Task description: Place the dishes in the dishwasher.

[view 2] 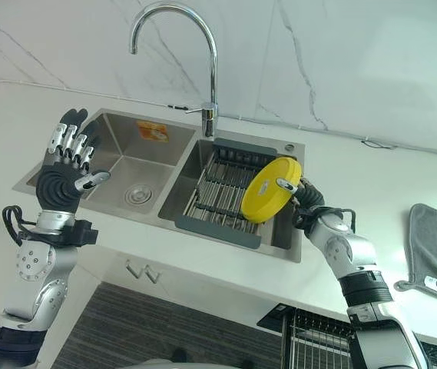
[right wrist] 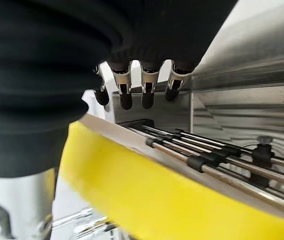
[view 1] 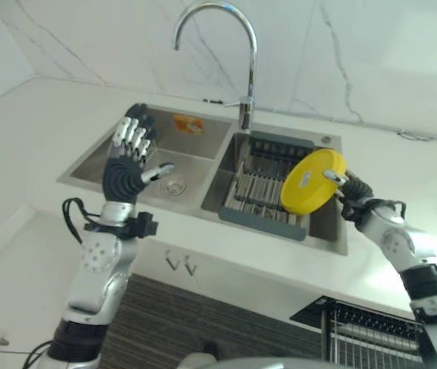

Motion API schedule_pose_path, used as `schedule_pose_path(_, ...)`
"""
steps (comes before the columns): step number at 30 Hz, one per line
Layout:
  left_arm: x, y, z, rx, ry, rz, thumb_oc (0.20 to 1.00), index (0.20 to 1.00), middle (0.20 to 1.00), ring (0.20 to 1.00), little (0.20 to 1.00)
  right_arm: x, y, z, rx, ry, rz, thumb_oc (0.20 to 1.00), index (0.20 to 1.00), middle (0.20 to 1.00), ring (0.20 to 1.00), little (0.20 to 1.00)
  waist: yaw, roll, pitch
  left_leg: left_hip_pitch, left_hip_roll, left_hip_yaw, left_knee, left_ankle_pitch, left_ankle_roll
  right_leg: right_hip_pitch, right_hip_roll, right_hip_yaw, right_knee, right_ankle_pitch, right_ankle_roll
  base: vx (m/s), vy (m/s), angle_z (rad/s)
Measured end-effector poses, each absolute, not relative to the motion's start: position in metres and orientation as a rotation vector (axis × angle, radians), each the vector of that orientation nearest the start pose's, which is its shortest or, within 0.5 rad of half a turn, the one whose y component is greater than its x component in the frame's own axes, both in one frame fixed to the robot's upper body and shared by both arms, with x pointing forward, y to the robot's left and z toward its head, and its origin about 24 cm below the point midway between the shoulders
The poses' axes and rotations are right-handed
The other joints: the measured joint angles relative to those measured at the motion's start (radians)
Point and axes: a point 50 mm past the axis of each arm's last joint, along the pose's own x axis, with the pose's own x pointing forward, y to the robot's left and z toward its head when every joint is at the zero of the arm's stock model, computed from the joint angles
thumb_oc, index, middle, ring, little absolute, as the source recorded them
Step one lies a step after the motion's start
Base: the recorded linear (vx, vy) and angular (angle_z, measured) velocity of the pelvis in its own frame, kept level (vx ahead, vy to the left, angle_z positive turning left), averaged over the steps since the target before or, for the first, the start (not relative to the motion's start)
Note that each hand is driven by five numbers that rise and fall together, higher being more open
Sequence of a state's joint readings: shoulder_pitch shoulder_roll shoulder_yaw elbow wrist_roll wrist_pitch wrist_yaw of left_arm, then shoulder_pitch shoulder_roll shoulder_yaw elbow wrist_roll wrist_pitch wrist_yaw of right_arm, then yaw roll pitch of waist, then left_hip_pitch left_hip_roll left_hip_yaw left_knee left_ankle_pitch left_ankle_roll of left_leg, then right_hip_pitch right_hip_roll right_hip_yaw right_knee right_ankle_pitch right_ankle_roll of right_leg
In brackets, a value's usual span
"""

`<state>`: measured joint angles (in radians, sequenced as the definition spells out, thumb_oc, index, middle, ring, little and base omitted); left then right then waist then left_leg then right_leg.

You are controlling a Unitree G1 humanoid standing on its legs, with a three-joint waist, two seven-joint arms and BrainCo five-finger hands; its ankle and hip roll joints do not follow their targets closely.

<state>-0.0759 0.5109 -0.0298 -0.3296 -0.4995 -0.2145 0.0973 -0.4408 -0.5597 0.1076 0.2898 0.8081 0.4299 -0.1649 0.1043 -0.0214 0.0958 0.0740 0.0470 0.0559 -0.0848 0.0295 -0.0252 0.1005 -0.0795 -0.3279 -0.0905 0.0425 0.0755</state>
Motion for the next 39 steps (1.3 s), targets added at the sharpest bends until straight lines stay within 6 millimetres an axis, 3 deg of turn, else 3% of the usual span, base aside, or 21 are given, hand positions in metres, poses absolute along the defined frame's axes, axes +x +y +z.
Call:
schedule_pose_path(16,0.25,0.199,0.166,-0.037,-0.525,-0.1,1.0,1.0,1.0,1.0,1.0,0.339,-0.233,0.09,0.227,0.34,-0.069,1.0,1.0,1.0,1.0,1.0,0.012,0.0,0.004,0.0,-0.001,-0.012,0.0,0.0,0.0,0.005,0.0,-0.011,0.0,-0.004,-0.002,0.0,0.003,0.01)
schedule_pose_path(18,0.25,0.199,0.166,-0.036,-0.524,-0.1,1.0,1.0,1.0,1.0,1.0,0.339,-0.233,0.089,0.248,0.343,-0.068,0.2,0.2,0.2,0.2,0.2,0.012,0.0,0.004,0.001,-0.001,-0.013,0.0,0.0,0.0,0.006,0.0,-0.011,0.0,-0.004,-0.002,0.0,0.0,0.0)
schedule_pose_path(23,0.252,0.195,0.165,-0.042,-0.515,-0.118,1.0,1.0,1.0,1.0,1.0,0.346,-0.234,0.097,0.313,0.312,-0.079,0.2,0.2,0.2,0.2,0.2,0.016,0.001,0.004,0.001,-0.001,-0.015,0.0,0.001,-0.001,0.007,0.0,-0.012,0.0,-0.004,-0.002,0.0,0.0,0.0)
schedule_pose_path(39,0.253,0.189,0.16,-0.042,-0.476,-0.144,1.0,1.0,1.0,1.0,1.0,0.344,-0.23,0.088,0.417,0.332,-0.145,0.2,0.2,0.2,0.2,0.2,0.013,0.014,0.011,0.006,0.0,-0.012,0.0,0.001,-0.001,0.009,0.001,-0.009,0.0,-0.005,-0.003,-0.01,-0.03,-0.01)
